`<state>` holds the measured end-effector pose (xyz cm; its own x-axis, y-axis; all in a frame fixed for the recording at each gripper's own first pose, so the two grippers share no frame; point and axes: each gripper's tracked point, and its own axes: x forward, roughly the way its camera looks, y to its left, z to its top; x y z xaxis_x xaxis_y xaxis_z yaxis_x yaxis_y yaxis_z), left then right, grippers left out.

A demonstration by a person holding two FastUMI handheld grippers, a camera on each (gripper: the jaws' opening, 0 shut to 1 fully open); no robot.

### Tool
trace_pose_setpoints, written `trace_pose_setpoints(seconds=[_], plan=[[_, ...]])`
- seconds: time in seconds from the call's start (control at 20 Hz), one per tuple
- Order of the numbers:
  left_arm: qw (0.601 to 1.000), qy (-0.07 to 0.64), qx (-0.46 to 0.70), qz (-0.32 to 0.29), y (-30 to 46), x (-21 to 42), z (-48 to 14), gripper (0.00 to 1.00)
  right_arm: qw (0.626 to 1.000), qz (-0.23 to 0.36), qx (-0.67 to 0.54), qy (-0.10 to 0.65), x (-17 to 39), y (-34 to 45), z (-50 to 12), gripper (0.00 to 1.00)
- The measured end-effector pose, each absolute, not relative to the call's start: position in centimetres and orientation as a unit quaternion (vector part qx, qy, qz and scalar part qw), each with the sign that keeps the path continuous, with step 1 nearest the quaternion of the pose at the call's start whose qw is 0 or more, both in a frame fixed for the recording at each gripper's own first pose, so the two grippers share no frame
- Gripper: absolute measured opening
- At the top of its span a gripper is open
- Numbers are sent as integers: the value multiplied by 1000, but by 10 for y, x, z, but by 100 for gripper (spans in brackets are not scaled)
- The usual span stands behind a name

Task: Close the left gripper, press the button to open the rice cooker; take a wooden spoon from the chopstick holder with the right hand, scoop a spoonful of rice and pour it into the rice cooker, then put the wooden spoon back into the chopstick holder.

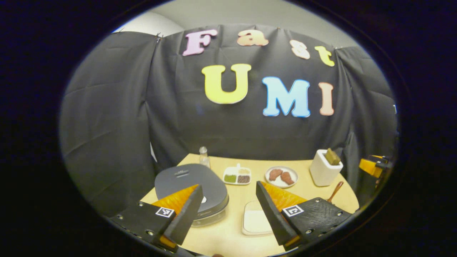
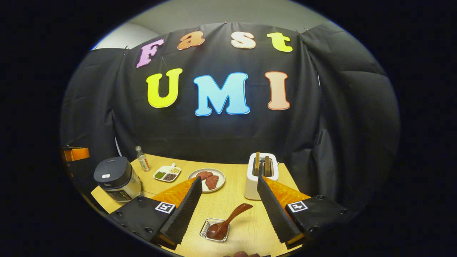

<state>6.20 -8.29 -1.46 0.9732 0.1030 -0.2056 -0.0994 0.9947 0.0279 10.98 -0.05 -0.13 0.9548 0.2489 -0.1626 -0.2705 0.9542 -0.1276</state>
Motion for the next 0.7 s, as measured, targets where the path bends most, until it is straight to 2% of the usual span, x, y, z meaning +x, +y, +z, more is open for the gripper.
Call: trace_pose_setpoints(seconds=[0.3, 0.5, 0.7], plan=[[999, -19, -25, -4, -84, 17, 87, 94, 995, 85, -50, 23, 88, 4, 52, 99], [999, -39, -29, -10, -54, -27, 85, 94, 997, 67, -33, -11, 69, -6, 65, 98], [998, -50, -46, 2, -33, -41, 72, 93, 998, 43, -27, -24, 63, -19, 72, 98]])
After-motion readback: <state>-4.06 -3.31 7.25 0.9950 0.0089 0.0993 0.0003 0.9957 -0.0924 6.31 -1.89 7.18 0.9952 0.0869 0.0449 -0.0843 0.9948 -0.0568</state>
